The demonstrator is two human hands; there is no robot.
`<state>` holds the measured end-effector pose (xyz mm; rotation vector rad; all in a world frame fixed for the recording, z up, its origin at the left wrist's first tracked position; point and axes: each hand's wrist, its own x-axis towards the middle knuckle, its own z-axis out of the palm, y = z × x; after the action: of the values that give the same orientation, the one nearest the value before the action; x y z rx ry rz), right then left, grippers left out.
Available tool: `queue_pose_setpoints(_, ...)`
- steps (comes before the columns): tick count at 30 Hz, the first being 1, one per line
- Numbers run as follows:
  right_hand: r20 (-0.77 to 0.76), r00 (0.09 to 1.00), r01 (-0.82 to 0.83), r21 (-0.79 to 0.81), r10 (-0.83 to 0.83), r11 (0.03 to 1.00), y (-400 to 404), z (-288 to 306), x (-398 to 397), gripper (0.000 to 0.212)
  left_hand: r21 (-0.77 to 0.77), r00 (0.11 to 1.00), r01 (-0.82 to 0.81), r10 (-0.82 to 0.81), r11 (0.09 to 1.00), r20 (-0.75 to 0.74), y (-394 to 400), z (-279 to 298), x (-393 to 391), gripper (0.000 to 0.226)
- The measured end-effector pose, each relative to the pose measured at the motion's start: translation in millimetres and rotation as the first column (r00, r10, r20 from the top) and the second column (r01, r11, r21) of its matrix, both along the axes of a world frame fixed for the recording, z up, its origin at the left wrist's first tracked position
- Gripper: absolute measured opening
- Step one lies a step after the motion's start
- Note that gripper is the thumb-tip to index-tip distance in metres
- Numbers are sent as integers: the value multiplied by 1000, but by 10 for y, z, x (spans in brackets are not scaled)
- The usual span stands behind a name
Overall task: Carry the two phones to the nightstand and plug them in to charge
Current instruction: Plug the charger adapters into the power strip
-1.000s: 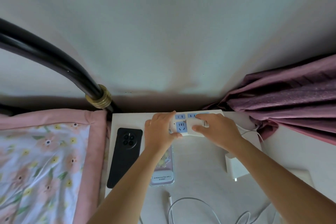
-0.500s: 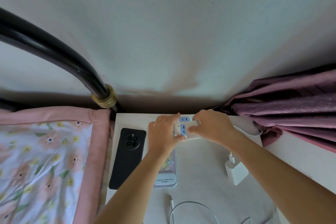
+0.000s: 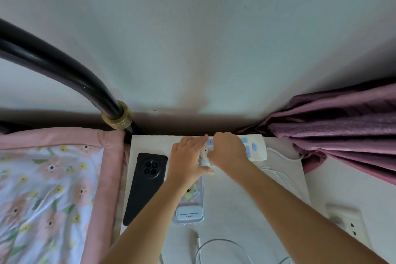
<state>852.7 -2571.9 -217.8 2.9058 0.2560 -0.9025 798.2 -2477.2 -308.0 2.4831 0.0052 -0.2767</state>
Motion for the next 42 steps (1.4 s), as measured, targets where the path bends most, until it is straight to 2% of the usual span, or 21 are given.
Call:
queue_pose_setpoints(2,25,1000,0,-30,0,1000,37,-53,-26,11,0,1000,-10,10,1000,12,-12,-1,-6,87)
queue_pose_setpoints(7,17,1000,17,11,-17,1000,-28,-34,-30,14,17,999,-21,20,1000,43,-33,43,-18,85)
queue_pose_setpoints(9,-79,995,64,108,-56,992,-174,-27,0,27,24,999,-5,4,1000,42,-26,60,-19,90)
queue_pose_setpoints(10,-154,982,140,214,-108,967,-277,1,25,36,30,999,12,-13,999,37,-15,61,-19,92)
queue_pose_setpoints(11,-225,959,245,347,-173,905,-391,62,59,41,33,999,30,-31,999,32,-4,53,-22,95)
queue_pose_setpoints(13,-343,870,493,559,-355,667,-676,207,102,31,38,998,52,-53,998,23,1,57,-29,97)
queue_pose_setpoints(14,-352,830,554,612,-434,564,-860,243,89,22,31,998,49,-50,998,25,-8,69,-33,97)
queue_pose_setpoints(15,-317,817,558,645,-481,522,-1058,232,48,17,10,999,36,-37,999,38,-21,78,-40,94)
queue_pose_setpoints(17,-223,829,536,579,-513,614,-1447,139,-108,17,-42,996,13,-10,999,85,-61,107,-49,86)
queue_pose_setpoints(19,-272,848,530,397,-456,749,-1729,-13,-332,27,-76,990,26,-15,997,137,-109,128,-46,79)
queue_pose_setpoints(22,-393,854,467,292,-341,835,-1883,-224,-644,74,-136,983,57,-31,989,181,-182,184,-40,67)
queue_pose_setpoints(24,-348,887,410,290,-304,865,-1892,-329,-769,98,-144,979,70,-40,987,201,-222,214,-30,59)
queue_pose_setpoints(26,-308,898,399,273,-314,875,-1897,-411,-819,89,-136,977,73,-43,988,210,-238,215,-25,56)
queue_pose_setpoints(29,-332,878,446,308,-344,841,-1972,-427,-791,55,-162,981,61,-29,985,191,-228,212,-20,55)
queue_pose_setpoints(33,-407,809,583,459,-425,670,-2041,-219,-652,48,-148,986,75,-50,986,161,-227,227,3,60)
queue_pose_setpoints(35,-468,732,679,558,-495,476,-2020,-49,-551,50,-127,989,76,-58,989,138,-234,219,13,65)
queue_pose_setpoints(36,-539,683,724,590,-494,358,-2009,45,-503,59,-111,989,78,-63,991,134,-237,209,16,65)
queue_pose_setpoints(38,-698,591,797,584,-404,156,-1995,210,-414,78,-83,989,79,-68,993,130,-241,193,19,62)
queue_pose_setpoints(40,-796,543,835,546,-269,70,-1979,361,-340,87,-86,991,70,-60,994,123,-245,186,16,58)
queue_pose_setpoints(42,-826,524,843,538,-208,-14,-1977,422,-283,97,-98,991,62,-50,993,120,-246,181,13,55)
